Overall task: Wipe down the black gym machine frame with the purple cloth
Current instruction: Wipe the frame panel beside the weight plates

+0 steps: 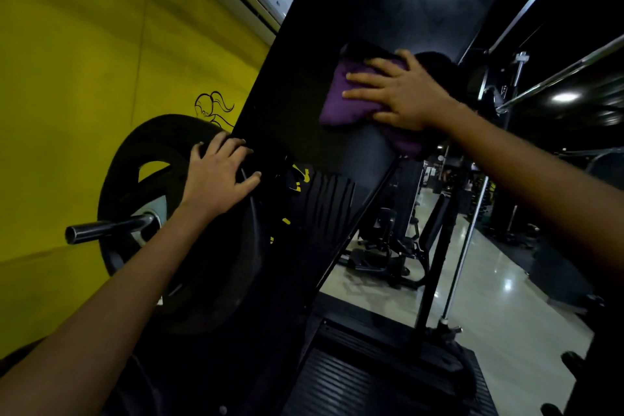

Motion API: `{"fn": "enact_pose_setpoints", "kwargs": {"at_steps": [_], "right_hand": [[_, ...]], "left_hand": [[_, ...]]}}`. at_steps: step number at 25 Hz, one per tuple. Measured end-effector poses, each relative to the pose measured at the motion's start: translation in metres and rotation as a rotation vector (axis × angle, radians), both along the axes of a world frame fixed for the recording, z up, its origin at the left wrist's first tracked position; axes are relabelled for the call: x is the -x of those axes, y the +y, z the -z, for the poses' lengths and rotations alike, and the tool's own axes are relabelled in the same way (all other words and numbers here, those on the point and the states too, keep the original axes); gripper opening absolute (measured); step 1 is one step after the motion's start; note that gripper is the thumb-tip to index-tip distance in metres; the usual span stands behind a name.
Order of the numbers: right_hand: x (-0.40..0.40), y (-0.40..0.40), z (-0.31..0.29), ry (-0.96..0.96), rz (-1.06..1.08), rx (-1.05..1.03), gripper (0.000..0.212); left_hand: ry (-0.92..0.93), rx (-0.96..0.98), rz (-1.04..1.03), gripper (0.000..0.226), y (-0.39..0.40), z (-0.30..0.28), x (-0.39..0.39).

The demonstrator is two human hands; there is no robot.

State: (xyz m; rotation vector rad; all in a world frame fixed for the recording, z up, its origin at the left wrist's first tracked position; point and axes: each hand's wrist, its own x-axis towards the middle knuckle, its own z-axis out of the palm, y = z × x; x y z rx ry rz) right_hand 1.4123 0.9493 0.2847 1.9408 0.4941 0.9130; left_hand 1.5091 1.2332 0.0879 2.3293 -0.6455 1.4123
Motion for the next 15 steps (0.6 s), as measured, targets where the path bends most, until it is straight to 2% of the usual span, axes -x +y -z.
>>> {"fn": "enact_pose_setpoints", "kwargs": {"at_steps": [2, 4, 6, 9, 11, 13, 15], "right_hand": [[-0.014, 0.019, 0.028, -0.113, 0.062, -0.126, 0.06], [-0.028, 0.039, 0.065, -0.079, 0.101, -0.143, 0.057], [-0.032, 0.049, 0.096, 0.018, 0.119, 0.0, 0.053], [-0.028, 0.034, 0.115, 0.245, 0.146, 0.275, 0.059], [-0.015, 0.019, 0.109, 0.338, -0.023, 0.375, 0.06], [-0.012, 0.005, 0.088, 0.233, -0.123, 0.39, 0.061], [-0.012, 0.001, 0.071, 0.09, -0.094, 0.274, 0.06]], "left_hand": [[-0.007, 0.006, 0.007, 0.071, 0.0, 0.001, 0.0], [-0.013, 0.013, 0.017, 0.071, 0.0, 0.001, -0.001], [-0.02, 0.017, 0.023, 0.07, 0.0, 0.001, 0.0], [-0.023, 0.031, 0.039, 0.069, 0.001, 0.002, 0.0], [-0.019, 0.047, 0.056, 0.068, 0.002, 0.004, 0.002], [-0.02, 0.06, 0.055, 0.067, 0.0, 0.009, 0.005], [-0.028, 0.062, 0.03, 0.067, -0.004, 0.015, 0.006]]}}
